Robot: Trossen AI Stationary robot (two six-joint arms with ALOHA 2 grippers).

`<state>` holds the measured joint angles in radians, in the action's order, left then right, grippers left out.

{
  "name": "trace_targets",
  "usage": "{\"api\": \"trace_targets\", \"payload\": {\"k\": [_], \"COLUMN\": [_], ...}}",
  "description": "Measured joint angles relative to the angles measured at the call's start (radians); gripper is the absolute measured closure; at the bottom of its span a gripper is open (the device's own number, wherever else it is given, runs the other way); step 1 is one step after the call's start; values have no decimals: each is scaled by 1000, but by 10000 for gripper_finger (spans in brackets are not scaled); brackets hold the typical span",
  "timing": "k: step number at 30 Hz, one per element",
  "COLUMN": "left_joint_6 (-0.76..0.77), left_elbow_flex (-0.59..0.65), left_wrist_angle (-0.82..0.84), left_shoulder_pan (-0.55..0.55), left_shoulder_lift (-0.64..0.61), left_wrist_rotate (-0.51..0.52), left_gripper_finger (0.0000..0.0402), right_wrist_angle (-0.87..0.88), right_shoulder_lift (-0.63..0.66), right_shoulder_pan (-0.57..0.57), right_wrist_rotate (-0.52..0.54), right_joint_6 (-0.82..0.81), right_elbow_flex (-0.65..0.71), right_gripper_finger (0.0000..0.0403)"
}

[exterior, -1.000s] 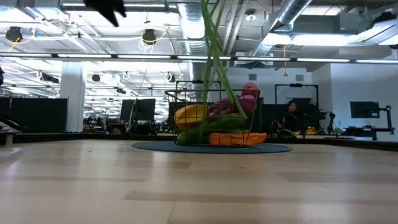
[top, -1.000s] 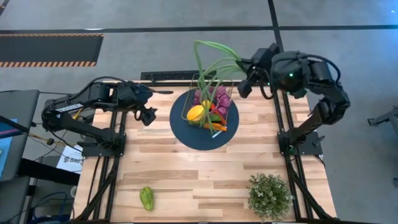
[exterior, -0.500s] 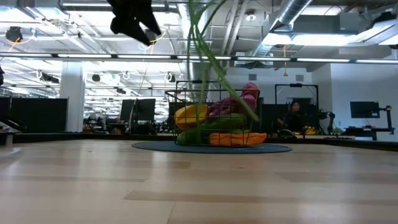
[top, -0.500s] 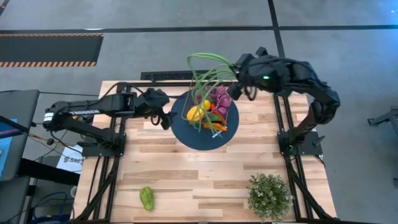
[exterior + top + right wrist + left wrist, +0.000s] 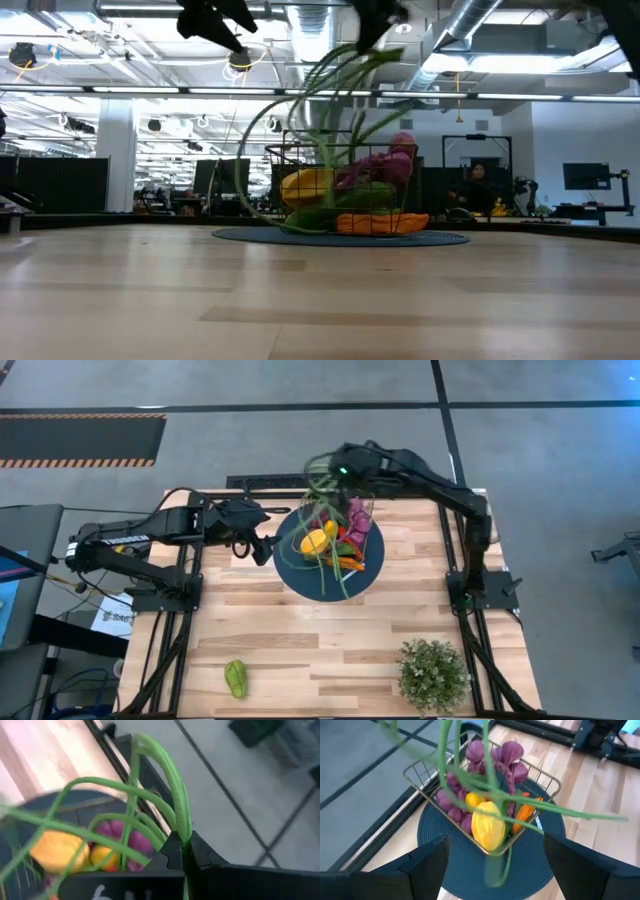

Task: Build produce basket
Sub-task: Put the string beans into the wire basket

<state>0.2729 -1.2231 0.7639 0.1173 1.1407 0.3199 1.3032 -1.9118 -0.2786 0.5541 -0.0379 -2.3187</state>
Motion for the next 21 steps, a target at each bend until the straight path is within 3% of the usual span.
{"api": "trace_targets", "payload": {"k": [5, 9, 21], "left_joint_6": [0, -10, -60], "left_elbow_flex": [0, 0, 0], "left_wrist_angle": [45, 75, 108], "left_shoulder_pan": [0, 0, 0], "left_shoulder_lift": [-12, -23, -27], "left_wrist_rotate": [0, 1, 25], "left_gripper_finger": [97, 97, 97], "right_wrist_angle": [-108, -72, 35], "right_shoulder_lift": [-81, -148, -343], "right_shoulder_pan": [-70, -102, -36], "right_wrist_rotate": [-84, -115, -156], "right_joint_6": [34, 4, -84], "right_elbow_flex": [-1, -1, 0], "right_gripper_finger": [403, 403, 403]}}
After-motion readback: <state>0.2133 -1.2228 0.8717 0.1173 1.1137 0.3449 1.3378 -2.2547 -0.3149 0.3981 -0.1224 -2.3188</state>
